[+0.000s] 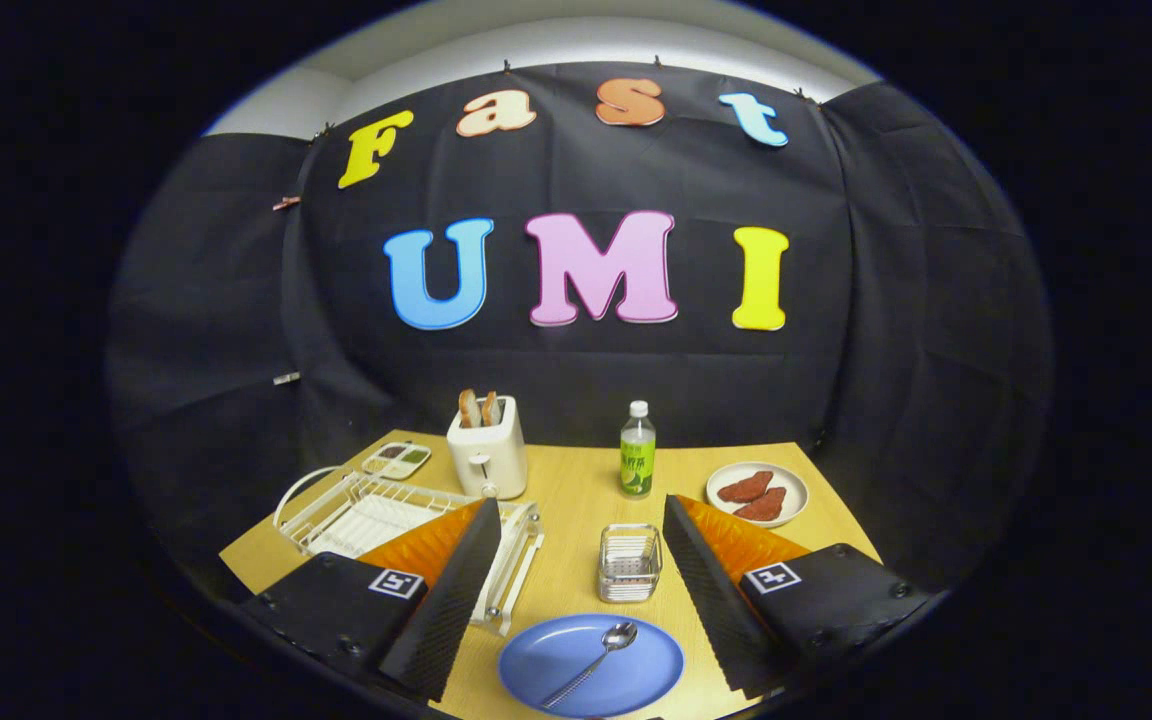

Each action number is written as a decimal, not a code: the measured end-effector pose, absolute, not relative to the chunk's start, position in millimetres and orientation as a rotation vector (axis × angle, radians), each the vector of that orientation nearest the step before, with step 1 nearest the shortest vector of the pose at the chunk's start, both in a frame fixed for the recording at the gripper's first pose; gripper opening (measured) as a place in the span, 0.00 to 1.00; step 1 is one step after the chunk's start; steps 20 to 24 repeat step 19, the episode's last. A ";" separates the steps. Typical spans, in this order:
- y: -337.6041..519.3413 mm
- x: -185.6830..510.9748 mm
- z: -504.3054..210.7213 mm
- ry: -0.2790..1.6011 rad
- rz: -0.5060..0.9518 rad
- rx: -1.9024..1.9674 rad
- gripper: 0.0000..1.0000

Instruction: Take the plate from the dish rack, then take the spoon from the basket and place it into the plate.

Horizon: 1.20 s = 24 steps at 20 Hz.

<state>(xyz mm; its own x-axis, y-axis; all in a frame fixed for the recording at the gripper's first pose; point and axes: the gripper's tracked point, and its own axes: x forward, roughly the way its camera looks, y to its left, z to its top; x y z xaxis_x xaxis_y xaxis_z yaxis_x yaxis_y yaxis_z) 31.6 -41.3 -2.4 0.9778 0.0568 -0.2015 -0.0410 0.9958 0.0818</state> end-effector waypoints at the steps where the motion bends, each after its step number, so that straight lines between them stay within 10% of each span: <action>1: -48.8 30.7 10.1 0.174 0.009 0.075 1.00; 24: -50.3 15.4 37.1 0.117 -0.025 0.050 0.99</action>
